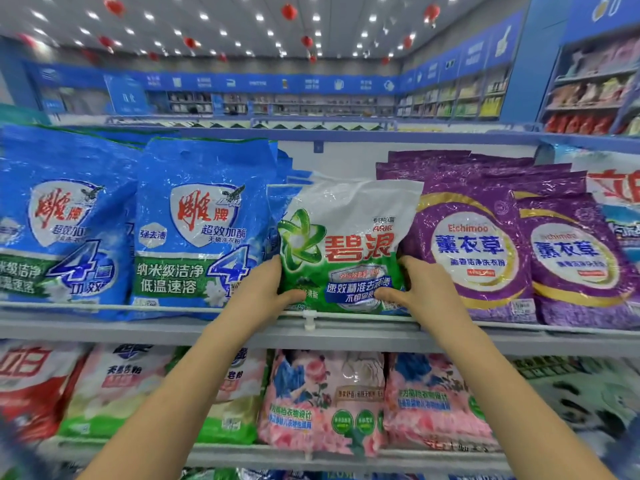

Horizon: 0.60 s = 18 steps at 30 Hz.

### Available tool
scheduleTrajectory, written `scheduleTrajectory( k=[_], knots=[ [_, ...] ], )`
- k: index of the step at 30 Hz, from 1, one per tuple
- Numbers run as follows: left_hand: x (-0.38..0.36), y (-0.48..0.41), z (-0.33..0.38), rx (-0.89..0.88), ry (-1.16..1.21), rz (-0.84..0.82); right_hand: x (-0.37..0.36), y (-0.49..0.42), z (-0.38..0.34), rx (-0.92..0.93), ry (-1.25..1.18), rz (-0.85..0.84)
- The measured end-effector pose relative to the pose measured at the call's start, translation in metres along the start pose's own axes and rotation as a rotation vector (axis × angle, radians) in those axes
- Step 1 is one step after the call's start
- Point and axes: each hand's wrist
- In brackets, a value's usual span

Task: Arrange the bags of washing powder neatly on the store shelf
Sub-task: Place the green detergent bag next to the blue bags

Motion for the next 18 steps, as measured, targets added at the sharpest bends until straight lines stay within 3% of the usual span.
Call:
scheduleTrajectory(
  k=[6, 9, 10, 12, 15, 18],
  knots=[
    [0.003, 0.008, 0.01, 0.076, -0.139, -0.113, -0.008, 0.014, -0.002, -0.065, 0.155, -0.058],
    [0.011, 0.015, 0.01, 0.124, 0.177, -0.228, -0.001, 0.018, -0.003, -0.04, -0.051, -0.068],
    [0.011, 0.016, 0.014, 0.143, 0.306, -0.177, 0.0, 0.018, -0.005, -0.046, -0.167, -0.012],
    [0.005, 0.012, 0.026, 0.173, 0.467, 0.073, -0.003, 0.015, -0.011, -0.046, -0.358, 0.169],
    [-0.014, -0.003, 0.038, 0.151, 0.526, 0.395, -0.012, 0.002, -0.018, -0.076, -0.538, 0.382],
    [-0.027, -0.016, 0.035, 0.157, 0.522, 0.563, -0.013, -0.011, -0.012, -0.139, -0.676, 0.486]
  ],
)
Point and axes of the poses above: each hand's wrist, its own y-axis away from the middle knuckle, its own x-axis out of the back of the hand, z = x × y, and after that the axes turned 1 degree about -z, right-handed
